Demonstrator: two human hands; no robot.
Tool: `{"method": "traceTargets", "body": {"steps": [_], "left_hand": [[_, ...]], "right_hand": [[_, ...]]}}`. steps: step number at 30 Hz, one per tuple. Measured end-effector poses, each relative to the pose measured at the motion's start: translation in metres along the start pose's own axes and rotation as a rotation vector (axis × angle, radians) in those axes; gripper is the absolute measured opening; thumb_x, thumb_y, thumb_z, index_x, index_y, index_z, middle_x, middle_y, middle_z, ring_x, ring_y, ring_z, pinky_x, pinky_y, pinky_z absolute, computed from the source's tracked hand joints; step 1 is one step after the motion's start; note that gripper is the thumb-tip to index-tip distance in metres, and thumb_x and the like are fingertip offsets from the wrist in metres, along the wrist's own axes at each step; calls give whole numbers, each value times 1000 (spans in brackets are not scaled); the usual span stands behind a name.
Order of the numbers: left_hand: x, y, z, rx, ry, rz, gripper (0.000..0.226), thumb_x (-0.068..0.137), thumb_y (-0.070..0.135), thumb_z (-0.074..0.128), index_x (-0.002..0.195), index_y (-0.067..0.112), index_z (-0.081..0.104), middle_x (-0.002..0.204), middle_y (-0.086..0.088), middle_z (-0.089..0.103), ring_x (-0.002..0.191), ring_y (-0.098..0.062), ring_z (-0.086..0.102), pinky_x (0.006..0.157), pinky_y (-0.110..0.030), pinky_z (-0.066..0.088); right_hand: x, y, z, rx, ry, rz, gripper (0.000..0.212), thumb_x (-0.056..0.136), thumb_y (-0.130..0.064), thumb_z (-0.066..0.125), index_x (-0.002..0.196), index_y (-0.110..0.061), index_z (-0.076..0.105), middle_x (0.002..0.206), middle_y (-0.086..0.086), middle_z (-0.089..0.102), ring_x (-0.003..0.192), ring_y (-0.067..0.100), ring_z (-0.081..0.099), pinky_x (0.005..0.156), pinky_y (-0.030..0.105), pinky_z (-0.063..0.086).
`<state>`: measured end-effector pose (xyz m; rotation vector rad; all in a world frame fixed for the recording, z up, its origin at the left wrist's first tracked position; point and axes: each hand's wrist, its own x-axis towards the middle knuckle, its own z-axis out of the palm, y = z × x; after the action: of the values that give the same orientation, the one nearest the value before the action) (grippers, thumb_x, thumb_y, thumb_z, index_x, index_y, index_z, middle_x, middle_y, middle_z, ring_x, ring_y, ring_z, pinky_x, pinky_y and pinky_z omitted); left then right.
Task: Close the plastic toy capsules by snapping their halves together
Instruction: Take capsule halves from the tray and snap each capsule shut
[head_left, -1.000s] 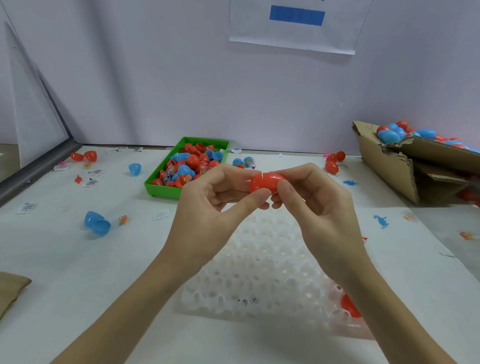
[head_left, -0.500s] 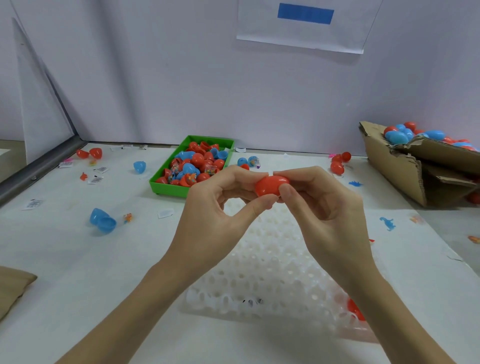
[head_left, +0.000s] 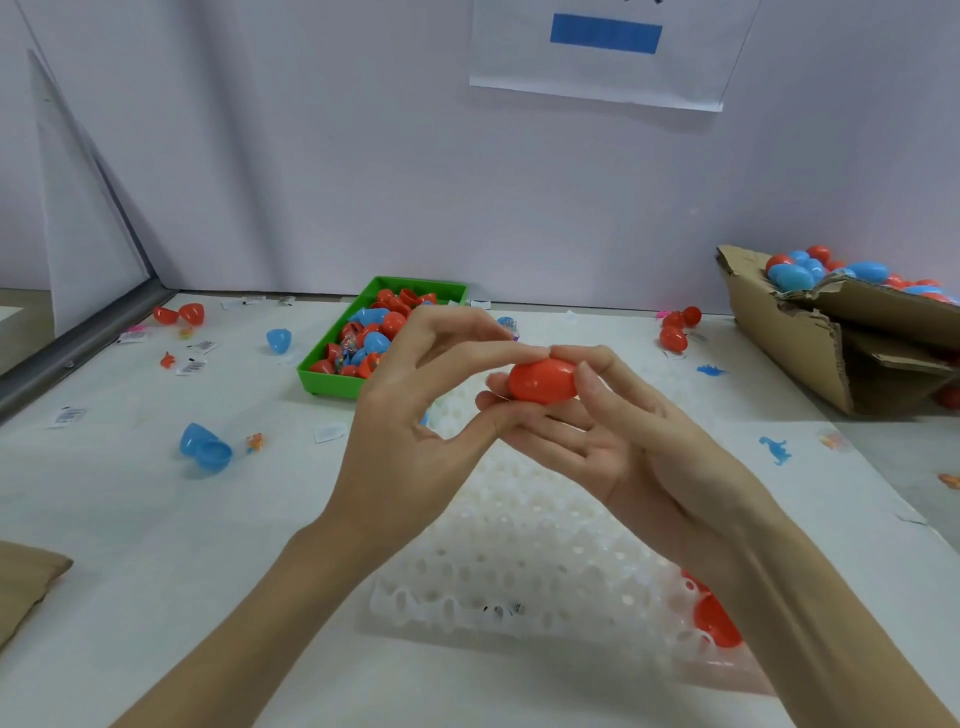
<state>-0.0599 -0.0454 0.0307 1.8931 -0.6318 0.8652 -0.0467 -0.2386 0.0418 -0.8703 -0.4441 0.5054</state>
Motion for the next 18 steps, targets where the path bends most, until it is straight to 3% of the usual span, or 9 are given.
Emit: {"method": "traceTargets", "body": {"steps": [3, 9, 14, 18], "left_hand": [[1, -2, -3, -10, -52, 32, 33, 89, 8, 79, 122, 10, 74, 123, -3, 70, 123, -19, 64, 107, -31, 49], [1, -5, -3, -61, -119, -35, 38, 93, 8, 74, 131, 12, 70, 128, 6, 71, 127, -12, 63, 109, -24, 47], [-6, -1, 7, -250, -202, -264, 61, 94, 28, 73, 151, 23, 51, 148, 14, 57, 143, -11, 48, 116, -31, 42], [-9, 2, 11, -146, -168, -212, 41, 99, 33, 63, 137, 18, 59, 134, 10, 65, 132, -12, 57, 108, -23, 44]], "right_hand": [[0, -1, -3, -26, -37, 42, 42, 103, -14, 56, 140, 6, 53, 141, 31, 56, 136, 40, 54, 107, 38, 50], [2, 4, 0, -83, 9, -3, 38, 104, -13, 51, 135, 7, 60, 137, 28, 61, 133, 34, 58, 104, 33, 52], [4, 16, 9, -10, 29, -32, 37, 106, -14, 50, 137, 2, 60, 139, 24, 61, 133, 32, 58, 106, 33, 51], [3, 18, 12, 102, -12, 31, 38, 107, -11, 46, 138, 10, 54, 143, 30, 55, 139, 37, 51, 113, 39, 44]]}}
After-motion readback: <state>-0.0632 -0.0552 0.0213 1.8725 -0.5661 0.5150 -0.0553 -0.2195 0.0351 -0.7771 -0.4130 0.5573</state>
